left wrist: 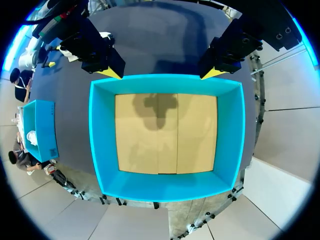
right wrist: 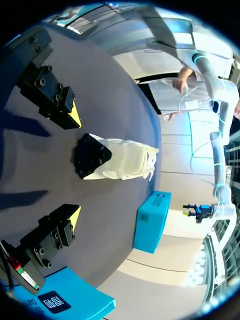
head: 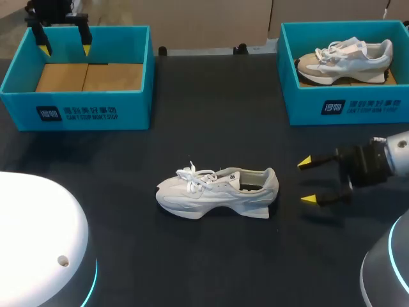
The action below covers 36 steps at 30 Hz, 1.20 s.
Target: Take the shoe out of the shoebox, open the shoe tongue, remove and reinsert the insole, then place the shoe into the shoebox
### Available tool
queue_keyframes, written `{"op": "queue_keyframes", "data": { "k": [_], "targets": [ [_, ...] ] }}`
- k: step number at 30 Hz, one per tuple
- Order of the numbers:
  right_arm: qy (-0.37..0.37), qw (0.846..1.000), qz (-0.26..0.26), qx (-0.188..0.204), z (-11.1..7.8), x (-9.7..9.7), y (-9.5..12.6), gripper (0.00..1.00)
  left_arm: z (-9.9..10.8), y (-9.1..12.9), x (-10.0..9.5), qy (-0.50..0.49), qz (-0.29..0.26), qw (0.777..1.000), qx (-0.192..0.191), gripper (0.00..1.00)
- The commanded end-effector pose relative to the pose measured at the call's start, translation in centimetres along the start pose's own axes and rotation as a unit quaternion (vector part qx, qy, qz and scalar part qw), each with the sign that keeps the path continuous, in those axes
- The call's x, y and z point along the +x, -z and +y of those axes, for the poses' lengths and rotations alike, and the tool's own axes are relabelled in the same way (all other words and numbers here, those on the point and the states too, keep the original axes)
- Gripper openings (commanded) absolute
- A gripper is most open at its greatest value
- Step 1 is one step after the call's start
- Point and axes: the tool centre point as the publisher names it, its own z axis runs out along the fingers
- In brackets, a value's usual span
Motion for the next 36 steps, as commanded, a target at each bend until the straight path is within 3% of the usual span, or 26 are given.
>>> {"op": "queue_keyframes", "data": {
  "k": [1,14,36],
  "targets": [
    [-0.002,1.000,-0.005,-0.002,0.0,0.2,-1.6,1.00,0.0,0.1,0.0,0.000,-0.001,1.000,0.000,1.00],
    [-0.030,0.999,-0.009,-0.013,0.0,1.2,-4.6,1.00,0.0,0.1,0.0,0.000,-0.001,1.000,0.000,1.00],
    [-0.026,0.999,0.025,-0.025,2.2,1.0,-9.8,1.00,0.0,0.1,0.0,0.000,-0.001,1.000,0.000,1.00]
  ]
}}
